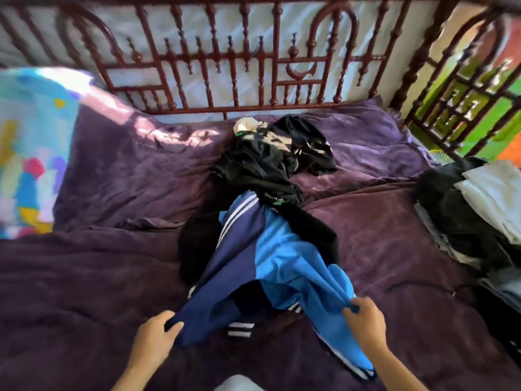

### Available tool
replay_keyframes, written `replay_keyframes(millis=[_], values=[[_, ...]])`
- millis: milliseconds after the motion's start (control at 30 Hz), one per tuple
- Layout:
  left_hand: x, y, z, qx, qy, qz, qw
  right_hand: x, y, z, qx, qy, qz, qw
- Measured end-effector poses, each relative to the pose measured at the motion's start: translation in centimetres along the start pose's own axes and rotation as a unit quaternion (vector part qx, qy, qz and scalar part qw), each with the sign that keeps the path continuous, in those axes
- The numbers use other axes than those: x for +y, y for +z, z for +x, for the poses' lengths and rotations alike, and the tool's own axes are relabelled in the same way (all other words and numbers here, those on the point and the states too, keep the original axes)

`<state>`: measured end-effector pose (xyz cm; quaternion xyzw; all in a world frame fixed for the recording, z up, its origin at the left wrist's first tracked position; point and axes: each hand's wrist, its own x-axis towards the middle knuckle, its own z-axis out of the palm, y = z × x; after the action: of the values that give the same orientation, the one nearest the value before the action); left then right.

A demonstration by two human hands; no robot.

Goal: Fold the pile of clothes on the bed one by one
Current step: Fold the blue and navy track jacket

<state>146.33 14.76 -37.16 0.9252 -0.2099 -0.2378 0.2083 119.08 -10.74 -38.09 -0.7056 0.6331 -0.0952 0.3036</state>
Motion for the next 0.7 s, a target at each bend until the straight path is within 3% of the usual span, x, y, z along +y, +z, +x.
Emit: replay_keyframes(millis=[200,467,700], values=[[-4.9,-14.3,-1.0,0.195,0.092,-0.084,0.973,-8.4,-5.0,-4.5,0.109,-0.145,0.020,0.983],[-6.8,-27.7,-2.7,0.355,0.193,-0.194,0.894,-20.8,-11.5,-10.1,0.189,-0.257,0.086,0.944],[-9.2,-34.4,-3.1,0.448,0.155,-0.308,0.825,-32.3,-15.5,-15.3,0.206,-0.392,0.124,0.888]])
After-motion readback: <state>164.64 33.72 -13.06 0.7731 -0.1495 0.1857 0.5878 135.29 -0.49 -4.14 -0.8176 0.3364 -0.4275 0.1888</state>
